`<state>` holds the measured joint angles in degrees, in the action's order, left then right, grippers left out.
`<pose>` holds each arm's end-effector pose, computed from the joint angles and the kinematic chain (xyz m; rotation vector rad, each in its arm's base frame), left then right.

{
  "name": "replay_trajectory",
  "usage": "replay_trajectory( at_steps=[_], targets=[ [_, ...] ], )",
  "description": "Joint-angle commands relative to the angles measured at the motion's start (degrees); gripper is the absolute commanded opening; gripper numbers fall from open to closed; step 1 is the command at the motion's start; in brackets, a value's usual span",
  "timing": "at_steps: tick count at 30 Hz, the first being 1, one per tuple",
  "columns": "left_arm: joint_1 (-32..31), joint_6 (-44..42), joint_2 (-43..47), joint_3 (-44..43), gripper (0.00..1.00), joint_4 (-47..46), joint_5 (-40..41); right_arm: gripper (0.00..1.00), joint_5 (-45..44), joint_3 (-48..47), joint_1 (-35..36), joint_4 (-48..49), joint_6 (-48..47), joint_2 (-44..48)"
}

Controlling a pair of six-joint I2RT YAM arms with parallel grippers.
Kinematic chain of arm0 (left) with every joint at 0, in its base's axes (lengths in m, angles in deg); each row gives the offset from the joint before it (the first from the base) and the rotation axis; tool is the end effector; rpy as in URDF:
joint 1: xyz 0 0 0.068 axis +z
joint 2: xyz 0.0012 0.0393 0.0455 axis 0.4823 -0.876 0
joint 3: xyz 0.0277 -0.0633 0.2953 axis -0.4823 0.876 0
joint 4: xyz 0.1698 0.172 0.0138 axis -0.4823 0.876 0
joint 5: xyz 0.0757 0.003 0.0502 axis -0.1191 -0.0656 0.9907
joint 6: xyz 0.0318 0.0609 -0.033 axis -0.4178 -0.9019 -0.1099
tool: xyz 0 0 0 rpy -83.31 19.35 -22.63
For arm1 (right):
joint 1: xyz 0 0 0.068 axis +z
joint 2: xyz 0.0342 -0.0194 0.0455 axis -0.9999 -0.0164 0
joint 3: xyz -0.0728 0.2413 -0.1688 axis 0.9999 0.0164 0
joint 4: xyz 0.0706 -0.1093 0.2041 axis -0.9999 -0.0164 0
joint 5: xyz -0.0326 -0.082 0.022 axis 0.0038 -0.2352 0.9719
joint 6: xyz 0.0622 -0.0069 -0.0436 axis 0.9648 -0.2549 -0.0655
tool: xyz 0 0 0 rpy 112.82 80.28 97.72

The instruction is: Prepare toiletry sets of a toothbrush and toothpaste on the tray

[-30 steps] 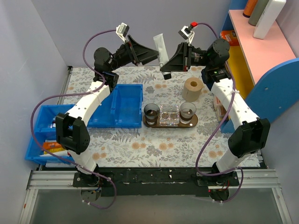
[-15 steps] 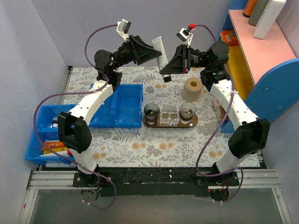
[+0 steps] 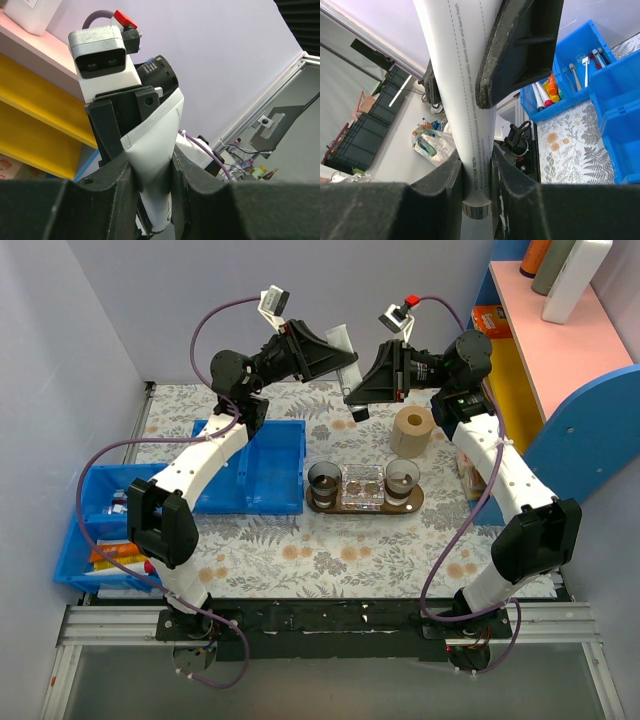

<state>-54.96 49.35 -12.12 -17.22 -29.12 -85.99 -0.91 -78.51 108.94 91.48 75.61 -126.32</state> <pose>0.3295 -0.2167 0.5153 0.0475 1.5652 -2.4613 0.2925 0.1714 0.5107 -0.7759 1.5753 1.8981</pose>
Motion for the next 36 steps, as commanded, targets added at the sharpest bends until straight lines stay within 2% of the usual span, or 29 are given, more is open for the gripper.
replay_trajectory(
  at_steps=[1, 2, 6, 8, 9, 15, 17, 21, 27, 29, 33, 36],
  targets=[
    [-0.5, 10.7, 2.3, 1.3, 0.14, 0.3, 1.2, 0.17, -1.6, -0.8, -0.1, -2.9, -4.3, 2.5],
    [-0.5, 10.6, 2.4, 1.4, 0.13, 0.4, 1.2, 0.18, -1.7, -0.8, 0.0, -3.9, -4.9, 2.7],
    [-0.6, 9.0, 2.9, 1.4, 0.11, 2.4, 1.5, 0.38, -2.8, -0.9, 0.0, -9.4, -10.0, 3.2],
    [-0.5, 7.2, 3.4, 1.4, 0.04, 5.0, 2.4, 0.45, -3.8, -1.2, -0.1, -14.2, -14.0, 3.6],
    [-0.5, 6.6, 3.7, 1.5, 0.00, 6.0, 2.8, 0.52, -4.4, -1.4, -0.2, -16.2, -15.3, 3.7],
    [-0.4, 1.3, 5.0, 1.5, 0.00, 13.3, 4.8, 0.58, -7.4, -1.5, -1.1, -24.9, -23.2, 4.9],
    [-0.2, 0.1, 5.5, 1.4, 0.00, 16.2, 5.6, 0.63, -9.1, -1.2, -1.7, -28.1, -25.8, 5.7],
    [1.1, -3.5, 6.2, 1.1, 0.00, 21.0, 6.0, 0.76, -12.3, -1.8, -5.3, -40.9, -35.9, 7.5],
    [1.4, -16.5, 6.9, -0.4, 0.00, 37.2, 2.2, 0.77, -17.3, -5.4, -12.5, -51.0, -43.7, 9.8],
    [1.3, -21.8, 7.4, 0.2, 0.00, 41.3, 0.6, 0.77, -19.9, -9.2, -12.8, -57.4, -48.5, 8.5],
    [-0.3, -31.3, 8.7, 0.3, 0.00, 54.8, 0.0, 0.72, -21.0, -17.3, -12.3, -65.7, -52.2, 4.8],
    [-2.9, -37.0, 7.8, -1.7, 0.00, 61.6, 0.1, 0.72, -22.7, -22.6, -9.7, -72.5, -57.2, 1.9]
  ],
)
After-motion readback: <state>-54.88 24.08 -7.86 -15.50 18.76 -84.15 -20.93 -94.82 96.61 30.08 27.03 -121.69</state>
